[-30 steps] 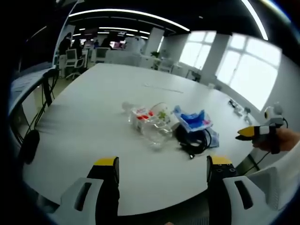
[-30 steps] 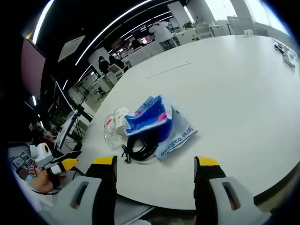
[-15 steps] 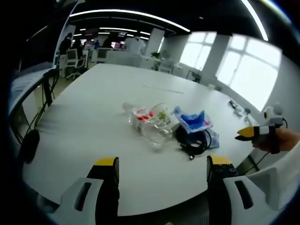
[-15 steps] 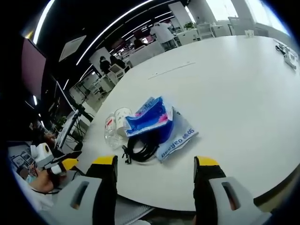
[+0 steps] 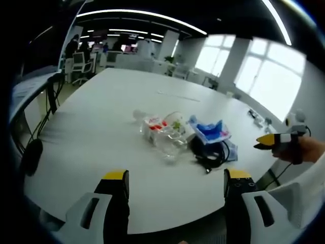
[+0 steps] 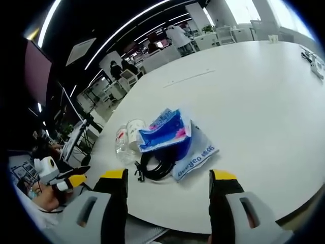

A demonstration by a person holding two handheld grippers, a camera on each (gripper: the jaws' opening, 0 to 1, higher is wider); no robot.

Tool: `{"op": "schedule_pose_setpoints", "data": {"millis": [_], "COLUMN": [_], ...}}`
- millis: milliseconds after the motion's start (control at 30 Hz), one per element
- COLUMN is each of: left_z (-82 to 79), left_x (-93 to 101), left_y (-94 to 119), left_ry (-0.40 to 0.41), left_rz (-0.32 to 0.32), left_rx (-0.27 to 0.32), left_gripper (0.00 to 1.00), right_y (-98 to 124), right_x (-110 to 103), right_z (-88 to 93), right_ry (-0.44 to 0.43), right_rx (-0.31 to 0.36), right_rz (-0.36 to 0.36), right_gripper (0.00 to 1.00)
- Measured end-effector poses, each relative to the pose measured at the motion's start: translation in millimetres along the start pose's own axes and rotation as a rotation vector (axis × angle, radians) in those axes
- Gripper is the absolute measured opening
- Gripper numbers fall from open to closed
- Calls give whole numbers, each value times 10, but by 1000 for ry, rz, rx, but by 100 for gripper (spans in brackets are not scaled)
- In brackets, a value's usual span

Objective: Arrange the tabletop items into an orderly group along one side of the table until the central work area is clear of visible clutter.

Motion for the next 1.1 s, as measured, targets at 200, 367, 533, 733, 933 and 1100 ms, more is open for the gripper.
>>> {"op": "schedule_pose_setpoints", "data": {"millis": [200,367,533,733,933,1100], "left_z": [-5,5,1,9,32,42], "left_x": [13,25,19,-20,-38,-54], "left_y": [21,21,37,35,19,13], "left_ry": [-2,-11,-1,-6,-14,-15], "left_rz": [-6,-7,-14,-24,-21,-26], "left_rx": [-1,-9,-9,-13,-22,-27], "left_gripper": [73,73,73,72,72,72], "right_y": [-76,-146,-217,-310,-387,-457], "right_x": [-86,-150,-210,-279,-391,-470], "right_z": [-74,-107,-118,-162,-245,-286], "right_ry": [19,36,56,77,92,106], "right_rx": [-2,-10,-25,-38,-37,-43], "right_rz": [-20,-41,-63,-88,-119,-141], "right_gripper": [61,61,60,59,58,58]}}
Point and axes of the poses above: the point that each gripper's makers call its tool centre point, and the gripper's own axes: y roughly backward along the fingers, x roughly to its right, z roughly out of its underside, the point moved 4 cm from there along y, roughly backward along the fingers, and after that the axes turned 4 degrees about z, right-handed, at the moved point
